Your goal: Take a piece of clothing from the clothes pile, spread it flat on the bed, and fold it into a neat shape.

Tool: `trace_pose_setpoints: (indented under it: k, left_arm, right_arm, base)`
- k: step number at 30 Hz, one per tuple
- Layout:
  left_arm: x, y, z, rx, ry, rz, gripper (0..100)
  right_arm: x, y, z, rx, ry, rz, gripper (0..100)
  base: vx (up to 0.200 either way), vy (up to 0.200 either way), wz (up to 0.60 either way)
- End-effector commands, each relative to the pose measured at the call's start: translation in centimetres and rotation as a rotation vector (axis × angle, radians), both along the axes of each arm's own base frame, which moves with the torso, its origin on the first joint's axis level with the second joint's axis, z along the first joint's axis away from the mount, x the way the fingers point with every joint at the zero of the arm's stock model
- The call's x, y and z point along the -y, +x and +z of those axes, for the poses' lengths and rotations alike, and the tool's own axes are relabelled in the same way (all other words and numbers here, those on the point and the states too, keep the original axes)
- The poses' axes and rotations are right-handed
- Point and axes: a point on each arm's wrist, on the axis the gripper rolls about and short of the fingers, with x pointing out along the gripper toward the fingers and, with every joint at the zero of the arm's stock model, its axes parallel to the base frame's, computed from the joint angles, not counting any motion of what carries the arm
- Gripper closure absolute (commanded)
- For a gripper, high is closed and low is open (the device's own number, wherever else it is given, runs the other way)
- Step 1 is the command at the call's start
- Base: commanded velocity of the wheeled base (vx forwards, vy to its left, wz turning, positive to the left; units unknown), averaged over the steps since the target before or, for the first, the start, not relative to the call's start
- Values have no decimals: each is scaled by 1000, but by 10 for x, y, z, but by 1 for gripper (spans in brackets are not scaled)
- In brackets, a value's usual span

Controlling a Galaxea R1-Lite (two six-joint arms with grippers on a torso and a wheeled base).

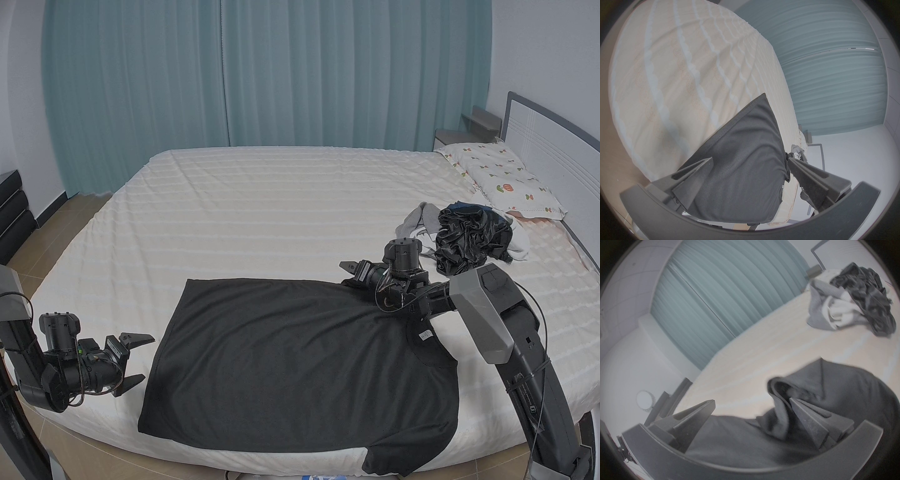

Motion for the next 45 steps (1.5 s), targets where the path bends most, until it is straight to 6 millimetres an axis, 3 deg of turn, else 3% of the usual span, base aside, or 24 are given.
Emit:
trace_pose_setpoints:
  k: [1, 8, 17, 22, 35, 45]
  left_arm:
    - [0, -1, -1, -4, -1, 1, 0]
    - [0, -1, 0, -3, -1, 1, 0]
    - [0, -1, 0, -4, -1, -1, 0]
    - [0, -1, -1, -4, 0, 0, 0]
    - [0, -1, 0, -3, 1, -1, 0]
    - [0, -1, -1, -3, 1, -1, 0]
  right_arm:
    - [-9, -1, 37, 204, 76, 71, 0]
    - [8, 2, 74, 304, 102, 66, 0]
    - [59, 19, 16, 109, 20, -76, 0]
    - [85, 23, 5, 29, 2, -126, 0]
    - [97, 23, -18, -26, -12, -147, 0]
    - [113, 25, -22, -35, -14, -174, 0]
  base:
    - [0, 0, 0]
    - [0, 0, 0]
    - [0, 0, 0]
    - [0, 0, 0]
    - [0, 0, 0]
    - [0, 0, 0]
